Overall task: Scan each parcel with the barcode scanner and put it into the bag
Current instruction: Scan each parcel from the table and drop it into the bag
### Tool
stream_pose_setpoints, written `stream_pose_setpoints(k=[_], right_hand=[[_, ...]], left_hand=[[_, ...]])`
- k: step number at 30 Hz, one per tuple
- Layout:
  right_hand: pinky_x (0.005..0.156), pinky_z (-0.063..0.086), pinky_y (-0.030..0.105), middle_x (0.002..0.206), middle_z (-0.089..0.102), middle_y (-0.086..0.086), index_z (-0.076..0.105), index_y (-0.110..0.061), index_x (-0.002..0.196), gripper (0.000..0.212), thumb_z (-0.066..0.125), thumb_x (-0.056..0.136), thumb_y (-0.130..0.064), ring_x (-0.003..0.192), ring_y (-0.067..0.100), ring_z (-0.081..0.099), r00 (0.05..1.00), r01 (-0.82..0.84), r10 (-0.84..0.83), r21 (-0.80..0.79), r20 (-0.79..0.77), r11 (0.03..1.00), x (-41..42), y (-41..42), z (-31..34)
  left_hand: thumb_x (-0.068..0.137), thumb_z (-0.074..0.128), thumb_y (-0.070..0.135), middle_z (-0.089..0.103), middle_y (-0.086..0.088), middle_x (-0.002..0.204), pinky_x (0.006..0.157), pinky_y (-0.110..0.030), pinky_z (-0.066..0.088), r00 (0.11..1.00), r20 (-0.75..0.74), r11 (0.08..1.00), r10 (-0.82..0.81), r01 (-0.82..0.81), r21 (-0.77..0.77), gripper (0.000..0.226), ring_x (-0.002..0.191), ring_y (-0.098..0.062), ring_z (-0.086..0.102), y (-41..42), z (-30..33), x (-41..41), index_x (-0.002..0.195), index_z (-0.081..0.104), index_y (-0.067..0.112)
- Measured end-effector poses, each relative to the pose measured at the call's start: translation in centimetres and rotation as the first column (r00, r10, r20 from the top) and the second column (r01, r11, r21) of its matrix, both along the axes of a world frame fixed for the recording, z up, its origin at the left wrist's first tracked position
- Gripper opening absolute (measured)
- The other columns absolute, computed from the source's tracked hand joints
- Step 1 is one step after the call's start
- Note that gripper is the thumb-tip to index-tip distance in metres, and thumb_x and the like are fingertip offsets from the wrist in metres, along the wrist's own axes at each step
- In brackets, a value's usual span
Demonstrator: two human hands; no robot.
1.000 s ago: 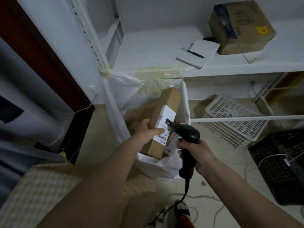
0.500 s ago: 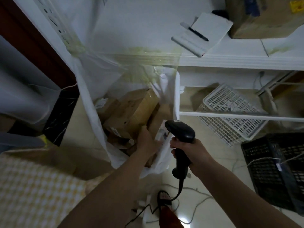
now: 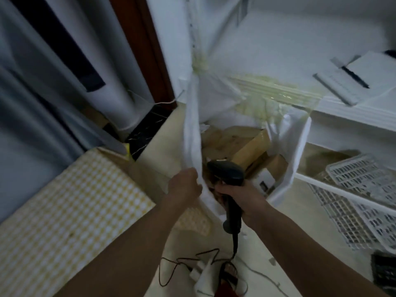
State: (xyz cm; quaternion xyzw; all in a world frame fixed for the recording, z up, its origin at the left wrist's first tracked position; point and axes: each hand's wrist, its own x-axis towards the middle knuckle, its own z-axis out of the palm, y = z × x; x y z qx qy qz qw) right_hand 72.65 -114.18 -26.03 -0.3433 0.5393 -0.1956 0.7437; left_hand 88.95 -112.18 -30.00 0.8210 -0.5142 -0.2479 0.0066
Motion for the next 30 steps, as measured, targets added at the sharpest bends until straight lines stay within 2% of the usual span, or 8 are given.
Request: stream_pose_setpoints(k=[2, 5, 9, 15, 18, 22, 30], right_hand=[[0.070, 0.045, 0.039, 0.068, 0.058, 0.013, 0.063, -0.003, 0.077, 0.007, 0.069, 0.082, 0.000, 0.063, 0.024, 0.056, 0.994, -0.107, 0.107, -0.011, 0.020, 0.994, 3.0, 1.6, 1.1], [0.062, 0.040, 0.036, 0.063, 0.051, 0.013, 0.058, 0.001, 0.074, 0.011, 0.066, 0.081, 0.003, 0.058, 0.023, 0.049, 0.955, -0.290, 0.293, -0.062, 0.042, 0.955, 7.8, 5.5, 2.6], [0.066, 0.041, 0.035, 0.066, 0.051, 0.015, 0.063, -0.002, 0.075, 0.007, 0.069, 0.076, -0.005, 0.064, 0.026, 0.051, 0.833, -0.545, 0.553, -0.146, 0.014, 0.826, 13.9, 13.0, 4.2], [0.059, 0.048, 0.030, 0.068, 0.061, 0.011, 0.069, -0.002, 0.081, 0.003, 0.070, 0.078, -0.001, 0.062, 0.021, 0.058, 0.701, -0.704, 0.713, -0.164, -0.004, 0.692, 21.2, 27.2, 6.3], [0.062, 0.048, 0.030, 0.071, 0.063, 0.012, 0.070, -0.001, 0.085, 0.007, 0.071, 0.078, -0.003, 0.065, 0.021, 0.059, 0.627, -0.770, 0.779, -0.181, -0.031, 0.612, 23.7, 34.6, 6.9], [0.070, 0.048, 0.033, 0.078, 0.065, 0.012, 0.069, -0.004, 0.089, 0.010, 0.072, 0.080, -0.007, 0.073, 0.023, 0.062, 0.530, -0.838, 0.845, -0.194, -0.069, 0.510, 26.1, 43.8, 7.4], [0.064, 0.047, 0.031, 0.079, 0.059, 0.014, 0.065, 0.001, 0.087, 0.006, 0.067, 0.081, 0.002, 0.067, 0.021, 0.056, 0.346, -0.907, 0.938, -0.262, -0.011, 0.331, 29.8, 59.5, 9.4]], left_hand=[[0.093, 0.058, 0.028, 0.062, -0.008, 0.118, 0.086, -0.034, 0.048, 0.994, 0.083, 0.997, 0.078, -0.079, 0.017, 0.028, 0.108, -0.026, 0.060, 3.4, 1.9, 3.1, 0.118, 0.057, 0.015], [0.092, 0.057, 0.032, 0.061, -0.008, 0.122, 0.084, -0.032, 0.048, 0.962, 0.158, 0.971, 0.223, -0.234, 0.057, 0.034, 0.111, -0.026, 0.059, 10.3, 4.3, 7.8, 0.123, 0.056, 0.017], [0.094, 0.055, 0.039, 0.053, -0.006, 0.134, 0.092, -0.032, 0.046, 0.888, 0.163, 0.890, 0.430, -0.448, 0.088, 0.046, 0.120, -0.024, 0.054, 22.3, 6.4, 12.9, 0.133, 0.048, 0.017], [0.093, 0.055, 0.040, 0.053, -0.004, 0.134, 0.093, -0.032, 0.046, 0.702, 0.184, 0.704, 0.688, -0.707, 0.069, 0.046, 0.120, -0.022, 0.054, 42.6, 8.1, 17.0, 0.133, 0.049, 0.017], [0.093, 0.055, 0.040, 0.052, -0.003, 0.134, 0.093, -0.032, 0.046, 0.591, 0.194, 0.594, 0.783, -0.803, 0.049, 0.046, 0.120, -0.022, 0.053, 52.4, 8.5, 17.7, 0.133, 0.050, 0.018], [0.092, 0.055, 0.040, 0.049, -0.004, 0.135, 0.095, -0.032, 0.045, 0.478, 0.201, 0.481, 0.855, -0.876, 0.034, 0.048, 0.122, -0.022, 0.050, 63.7, 8.3, 17.6, 0.134, 0.049, 0.018], [0.091, 0.058, 0.038, 0.049, -0.006, 0.134, 0.096, -0.034, 0.046, 0.263, 0.182, 0.272, 0.947, -0.962, -0.025, 0.045, 0.120, -0.024, 0.050, 80.5, 10.8, 15.7, 0.130, 0.052, 0.017]])
